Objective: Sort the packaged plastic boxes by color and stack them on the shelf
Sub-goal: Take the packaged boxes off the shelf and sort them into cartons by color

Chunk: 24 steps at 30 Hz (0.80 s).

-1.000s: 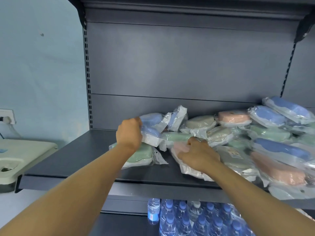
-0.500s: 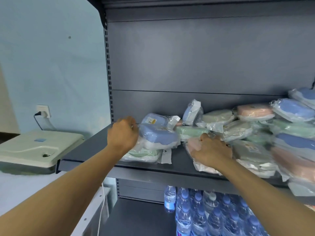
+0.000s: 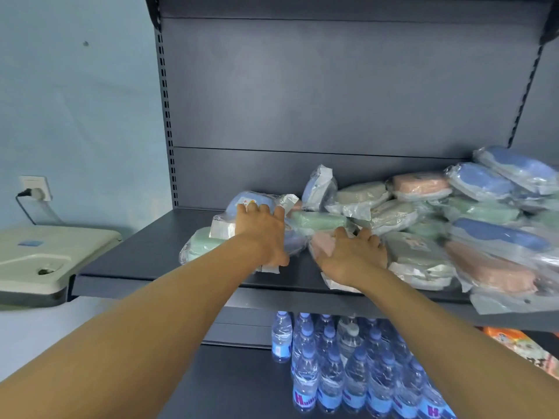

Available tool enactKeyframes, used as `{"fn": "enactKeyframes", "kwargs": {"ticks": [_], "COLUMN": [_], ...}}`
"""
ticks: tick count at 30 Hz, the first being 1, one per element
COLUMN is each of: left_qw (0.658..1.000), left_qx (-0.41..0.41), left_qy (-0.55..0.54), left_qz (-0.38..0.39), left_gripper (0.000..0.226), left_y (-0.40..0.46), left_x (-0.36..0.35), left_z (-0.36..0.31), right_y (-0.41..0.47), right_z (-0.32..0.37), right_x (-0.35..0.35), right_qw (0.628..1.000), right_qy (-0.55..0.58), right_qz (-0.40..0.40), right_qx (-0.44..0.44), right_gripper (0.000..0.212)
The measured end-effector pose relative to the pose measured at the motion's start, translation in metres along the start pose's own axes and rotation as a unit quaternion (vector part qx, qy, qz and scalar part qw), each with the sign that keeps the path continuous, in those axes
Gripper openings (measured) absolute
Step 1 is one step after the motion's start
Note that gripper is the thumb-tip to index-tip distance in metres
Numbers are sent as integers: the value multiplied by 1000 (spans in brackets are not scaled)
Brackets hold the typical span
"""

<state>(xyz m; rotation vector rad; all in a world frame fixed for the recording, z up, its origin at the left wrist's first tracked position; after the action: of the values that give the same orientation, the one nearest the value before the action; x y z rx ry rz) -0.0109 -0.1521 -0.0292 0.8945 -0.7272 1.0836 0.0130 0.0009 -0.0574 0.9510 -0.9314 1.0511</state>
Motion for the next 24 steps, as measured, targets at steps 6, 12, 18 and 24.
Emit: {"fn": "enactKeyframes", "kwargs": {"ticks": [6,12,18,24], "left_qw": [995,968,949,953], "left_qx": [32,60,71,42], "left_qy": [-60,-204,-276,-295], "left_qz": [-76,-134,-131,-46], "left_gripper": [71,69,74,76], "left_y": [1,-36,-114,-206], "left_x": [11,32,39,8], "left_z": [-1,19,34,12], "right_y": [-4,-22,-89,-168], "right_z": [-2,-13,-29,-62], "right_x": [7,28,48,21], "right_qw": [996,955,939,947], "right_qy": [62,276,302,289], "right_qz": [-53,-108,-130,-61], "right_qx": [-31,9,101,123], "right_gripper": [64,55,52,54]}}
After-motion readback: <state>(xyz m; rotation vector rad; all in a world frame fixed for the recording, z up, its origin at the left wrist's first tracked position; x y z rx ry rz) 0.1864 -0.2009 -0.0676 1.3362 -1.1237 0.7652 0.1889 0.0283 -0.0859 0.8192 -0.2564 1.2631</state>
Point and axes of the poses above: each hand's wrist, its own y-axis towards the middle knuckle, its own x-axis out of the back of the hand, z = x × y, the point moved 2 cm from there along y, towards the middle knuckle, and after that the axes turned 10 degrees about y, right-handed, at the moved point
